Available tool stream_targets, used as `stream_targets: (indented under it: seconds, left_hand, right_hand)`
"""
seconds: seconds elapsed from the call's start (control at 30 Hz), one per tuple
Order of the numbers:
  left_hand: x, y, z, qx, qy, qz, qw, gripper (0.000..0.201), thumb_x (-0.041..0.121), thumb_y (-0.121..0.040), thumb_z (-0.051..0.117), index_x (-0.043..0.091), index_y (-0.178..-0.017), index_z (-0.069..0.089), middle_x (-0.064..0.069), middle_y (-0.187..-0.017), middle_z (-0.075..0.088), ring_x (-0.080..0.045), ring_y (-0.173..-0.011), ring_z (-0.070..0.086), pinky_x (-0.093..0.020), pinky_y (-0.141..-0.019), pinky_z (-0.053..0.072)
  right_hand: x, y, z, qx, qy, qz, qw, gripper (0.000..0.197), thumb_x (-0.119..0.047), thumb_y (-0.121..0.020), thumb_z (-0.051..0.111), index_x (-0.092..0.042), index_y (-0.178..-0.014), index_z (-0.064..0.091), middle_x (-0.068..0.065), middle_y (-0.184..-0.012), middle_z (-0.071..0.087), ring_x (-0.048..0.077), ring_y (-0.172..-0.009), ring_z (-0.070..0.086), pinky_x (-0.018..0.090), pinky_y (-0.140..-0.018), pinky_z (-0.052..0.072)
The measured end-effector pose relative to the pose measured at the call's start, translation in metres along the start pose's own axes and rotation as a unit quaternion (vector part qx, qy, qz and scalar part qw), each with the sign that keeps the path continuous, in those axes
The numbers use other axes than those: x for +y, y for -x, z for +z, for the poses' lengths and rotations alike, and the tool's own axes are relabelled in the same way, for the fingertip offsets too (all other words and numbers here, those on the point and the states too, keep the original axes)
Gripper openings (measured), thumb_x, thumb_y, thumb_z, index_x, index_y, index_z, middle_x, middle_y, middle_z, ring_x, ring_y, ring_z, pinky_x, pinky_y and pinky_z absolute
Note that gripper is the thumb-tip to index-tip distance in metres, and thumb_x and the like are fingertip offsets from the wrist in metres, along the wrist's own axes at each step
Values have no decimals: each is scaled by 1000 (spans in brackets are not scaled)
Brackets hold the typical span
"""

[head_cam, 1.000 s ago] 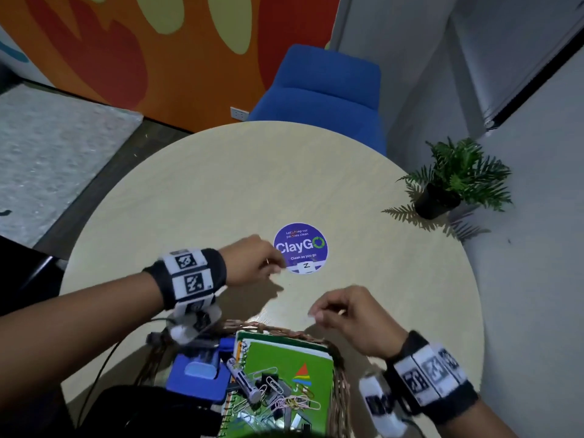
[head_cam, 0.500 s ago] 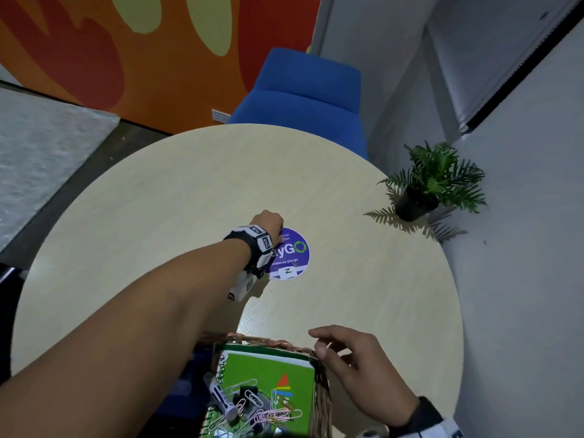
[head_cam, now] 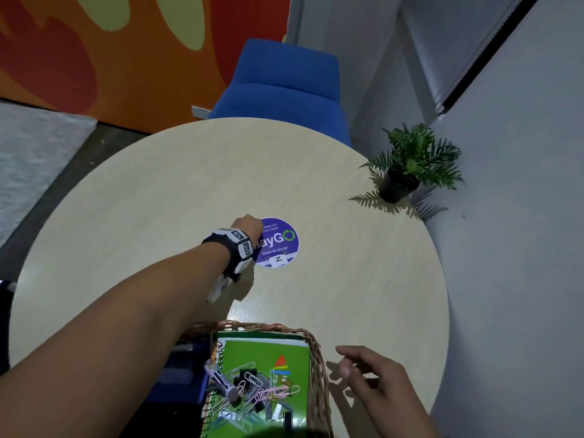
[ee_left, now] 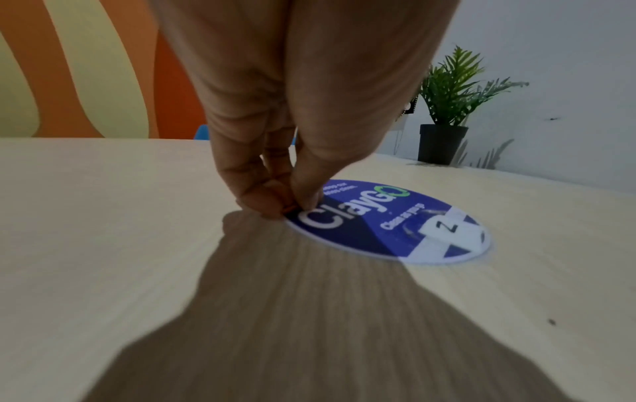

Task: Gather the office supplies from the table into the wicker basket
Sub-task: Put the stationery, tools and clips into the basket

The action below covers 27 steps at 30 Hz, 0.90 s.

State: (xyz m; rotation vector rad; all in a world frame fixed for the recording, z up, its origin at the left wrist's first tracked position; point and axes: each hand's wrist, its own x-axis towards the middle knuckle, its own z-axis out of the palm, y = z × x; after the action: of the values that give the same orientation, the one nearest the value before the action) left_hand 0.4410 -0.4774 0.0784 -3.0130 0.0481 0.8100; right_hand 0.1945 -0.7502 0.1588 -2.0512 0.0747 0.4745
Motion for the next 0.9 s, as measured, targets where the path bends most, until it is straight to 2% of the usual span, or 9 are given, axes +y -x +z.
stream_targets:
  seconds: [0.07, 0.17, 0.23, 0.3, 0.37, 0.53, 0.63, 0.77, 0.9]
  left_hand:
    - [-6, 10, -1, -2, -4, 3, 1000, 33, 15, -85, 64, 2, -114, 57, -17, -114, 63, -33, -103, 64, -34, -83, 51]
    - [-18, 16, 0, -3, 27, 0, 1000, 33, 15, -76, 71, 7, -106, 60, -13, -104, 66, -30, -89, 67, -35, -80, 56]
    - [-21, 32, -6, -6, 59, 18, 998, 26, 12, -78, 67, 7, -103, 65, -10, -98, 65, -30, -86, 65, -36, -81, 55]
    - [-18, 66, -23, 15, 96, 74, 992, 17, 10, -85, 59, 9, -101, 64, -9, -98, 62, -30, -92, 61, -33, -79, 48]
    - [-13, 101, -35, 37, 155, 143, 977, 12, 8, -86, 55, 14, -93, 63, -3, -89, 61, -25, -87, 58, -29, -74, 42]
    - [-4, 181, -32, -55, 284, 273, 918, 19, -2, -82, 57, 10, -94, 64, 3, -75, 68, -16, -73, 63, -26, -74, 50]
    - [3, 212, -24, -63, 289, 300, 907, 17, 2, -80, 62, 12, -94, 66, 2, -79, 71, -20, -76, 67, -28, -73, 53]
    - [9, 232, -12, -46, 275, 323, 904, 16, 7, -81, 62, 14, -95, 68, -1, -86, 75, -15, -84, 69, -27, -81, 53]
    - [6, 240, -6, -56, 184, 378, 906, 27, 12, -90, 56, 16, -116, 65, -2, -108, 73, -15, -99, 65, -21, -87, 46]
  right_hand:
    - [4, 10, 1, 17, -8, 7, 1000, 23, -6, -85, 66, -27, -95, 72, -12, -77, 71, 2, -79, 68, 23, -71, 55]
    - [5, 27, 5, 25, -24, 12, 999, 23, -4, -84, 66, -24, -94, 73, -12, -75, 71, -1, -78, 68, 16, -68, 53]
    - [6, 37, 7, 21, -21, 12, 999, 24, -4, -84, 66, -24, -95, 73, -10, -78, 71, -1, -78, 68, 20, -68, 53]
    - [9, 45, 7, 24, -10, 8, 1000, 25, -5, -85, 66, -26, -97, 72, -11, -81, 72, 1, -78, 68, 17, -67, 53]
    - [11, 53, 6, 27, 2, 7, 1000, 24, -6, -86, 65, -25, -99, 71, -13, -81, 72, 3, -78, 68, 13, -66, 51]
    - [9, 73, 11, 33, 3, 15, 999, 21, -6, -88, 62, -18, -103, 69, -12, -81, 71, 1, -75, 67, 12, -62, 51]
    - [3, 84, 14, 55, -25, 25, 998, 19, -7, -88, 63, -17, -103, 69, -9, -84, 71, -1, -71, 67, 12, -58, 51]
    - [3, 100, 25, 81, -40, 43, 995, 22, -4, -87, 64, -20, -100, 71, -5, -81, 72, 3, -69, 68, 15, -57, 53]
    - [9, 119, 45, 101, -40, 67, 992, 31, -4, -83, 66, -34, -87, 74, 0, -78, 73, 6, -66, 64, 15, -59, 49]
